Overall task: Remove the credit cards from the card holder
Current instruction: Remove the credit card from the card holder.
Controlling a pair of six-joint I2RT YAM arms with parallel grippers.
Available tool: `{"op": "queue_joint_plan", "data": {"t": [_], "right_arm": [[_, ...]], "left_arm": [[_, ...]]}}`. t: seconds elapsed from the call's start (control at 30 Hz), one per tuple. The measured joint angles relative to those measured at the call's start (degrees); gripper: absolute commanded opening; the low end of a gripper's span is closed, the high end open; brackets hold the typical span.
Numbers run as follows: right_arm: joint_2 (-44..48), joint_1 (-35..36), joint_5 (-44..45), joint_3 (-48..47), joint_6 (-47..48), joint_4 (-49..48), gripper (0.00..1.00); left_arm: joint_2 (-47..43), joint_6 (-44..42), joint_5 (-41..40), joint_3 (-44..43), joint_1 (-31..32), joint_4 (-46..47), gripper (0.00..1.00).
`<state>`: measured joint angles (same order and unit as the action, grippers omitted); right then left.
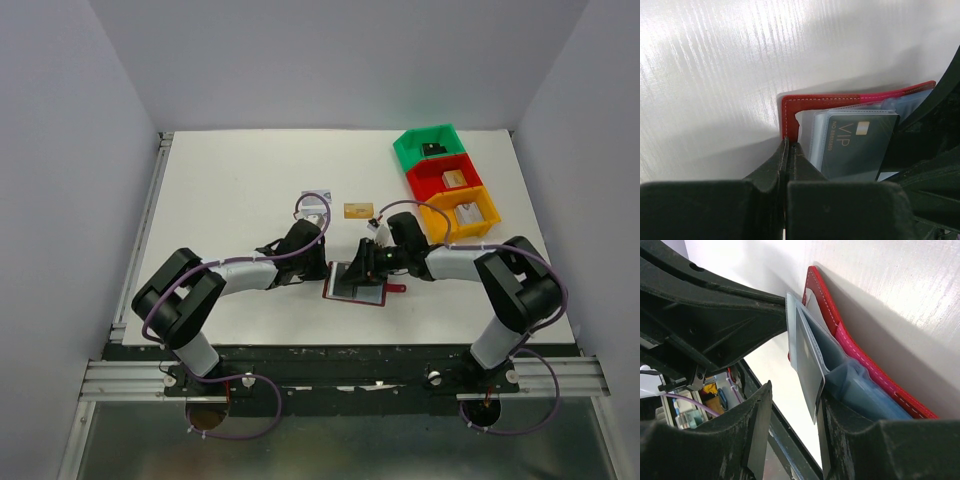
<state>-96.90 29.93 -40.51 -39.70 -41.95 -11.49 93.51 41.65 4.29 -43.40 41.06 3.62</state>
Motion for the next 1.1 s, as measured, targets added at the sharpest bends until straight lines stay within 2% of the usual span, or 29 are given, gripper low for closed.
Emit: {"op": "queue_joint_plan", "data": {"t": [1.1], "right_arm": [[5.0, -1.0, 1.5, 0.3, 1.8, 3.8, 0.45]], "left_arm": [[1.2, 1.3, 1.2, -0.5, -0.6, 1.1, 0.0]]}}
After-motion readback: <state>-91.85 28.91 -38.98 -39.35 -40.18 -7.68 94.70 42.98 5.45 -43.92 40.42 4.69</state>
